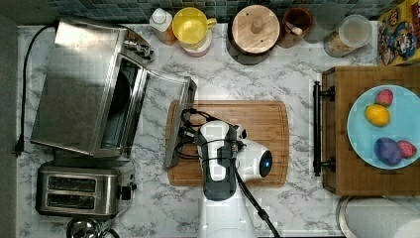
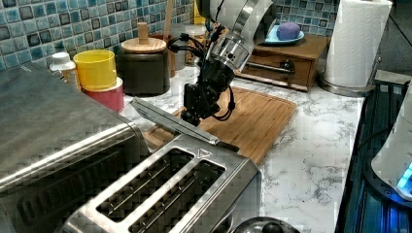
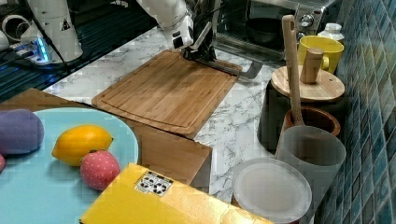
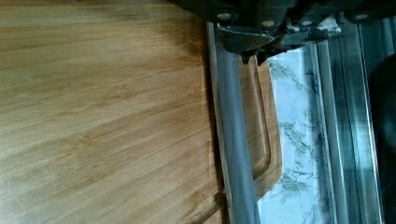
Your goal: Close the oven.
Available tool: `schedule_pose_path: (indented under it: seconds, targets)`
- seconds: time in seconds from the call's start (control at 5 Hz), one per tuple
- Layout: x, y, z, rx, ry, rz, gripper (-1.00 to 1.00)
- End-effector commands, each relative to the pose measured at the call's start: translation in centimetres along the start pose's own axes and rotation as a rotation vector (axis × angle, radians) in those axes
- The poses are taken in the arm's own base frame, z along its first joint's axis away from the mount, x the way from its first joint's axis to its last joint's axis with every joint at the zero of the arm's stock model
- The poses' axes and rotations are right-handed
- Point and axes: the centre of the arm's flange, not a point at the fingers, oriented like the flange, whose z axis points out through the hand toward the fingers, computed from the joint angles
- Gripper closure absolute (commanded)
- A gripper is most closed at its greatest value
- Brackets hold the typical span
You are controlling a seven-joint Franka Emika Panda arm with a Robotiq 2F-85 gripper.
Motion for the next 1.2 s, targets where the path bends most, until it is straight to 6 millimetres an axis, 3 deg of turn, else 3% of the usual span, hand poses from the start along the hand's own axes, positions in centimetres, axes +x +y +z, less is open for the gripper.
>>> schedule_pose_path:
  seconds: [0.2,0.6,0.8,1.0,1.2]
  targets:
    - [2.1,-15.8,-3.0,0.141,0.123,-0.256,1.0]
    - [1.0,-22.9,-4.5,0.089,0.128,-0.292,1.0]
    - [1.3,-25.2,-4.5,0.052,0.108,-0.273,1.0]
    - [1.4,-29.1,-3.8,-0.082,0.13,-0.26,1.0]
    - [3.0,-32.5,-2.8,-0.297,0.087,-0.22,1.0]
